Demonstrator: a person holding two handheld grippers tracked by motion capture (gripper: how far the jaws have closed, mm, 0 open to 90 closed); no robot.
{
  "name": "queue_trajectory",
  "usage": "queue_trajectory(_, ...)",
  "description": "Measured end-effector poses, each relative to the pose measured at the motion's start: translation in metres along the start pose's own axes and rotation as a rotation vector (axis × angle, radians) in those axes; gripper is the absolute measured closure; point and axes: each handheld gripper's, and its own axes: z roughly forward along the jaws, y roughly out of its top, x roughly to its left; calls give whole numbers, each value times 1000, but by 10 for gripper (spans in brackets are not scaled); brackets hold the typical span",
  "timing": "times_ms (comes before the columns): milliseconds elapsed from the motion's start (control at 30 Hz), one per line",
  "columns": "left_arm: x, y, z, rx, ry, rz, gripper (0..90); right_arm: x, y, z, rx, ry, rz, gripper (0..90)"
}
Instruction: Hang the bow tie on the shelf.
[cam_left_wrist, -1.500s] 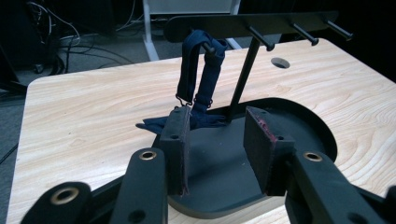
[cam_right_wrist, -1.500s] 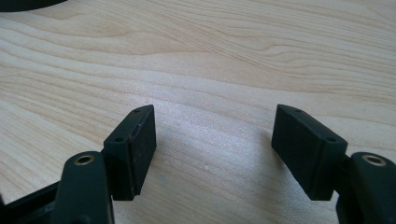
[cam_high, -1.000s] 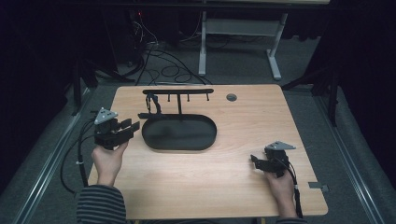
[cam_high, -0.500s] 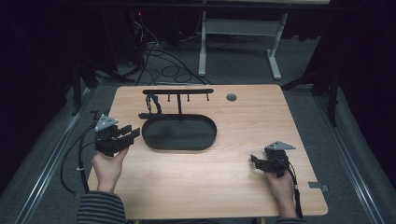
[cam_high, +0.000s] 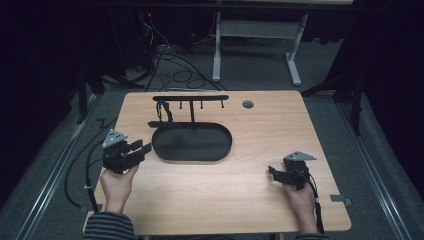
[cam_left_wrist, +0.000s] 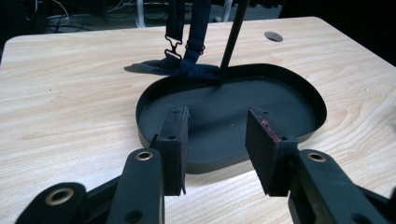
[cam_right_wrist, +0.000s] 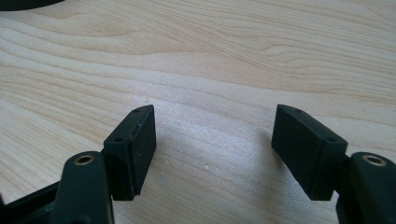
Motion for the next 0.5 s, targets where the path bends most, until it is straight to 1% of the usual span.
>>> queue_trajectory(100,-1,-5,0,2,-6,1,598,0,0,0,1,0,1,322)
queue_trajectory(167,-1,-7,0,5,-2,2,598,0,0,0,2,1,1,322)
queue_trajectory(333,-2,-11,0,4,-9,-6,597,0,0,0,1,-1,-2,322)
queue_trajectory(500,-3,-15,1,7,-16,-6,592,0,0,0,1,-2,-2,322)
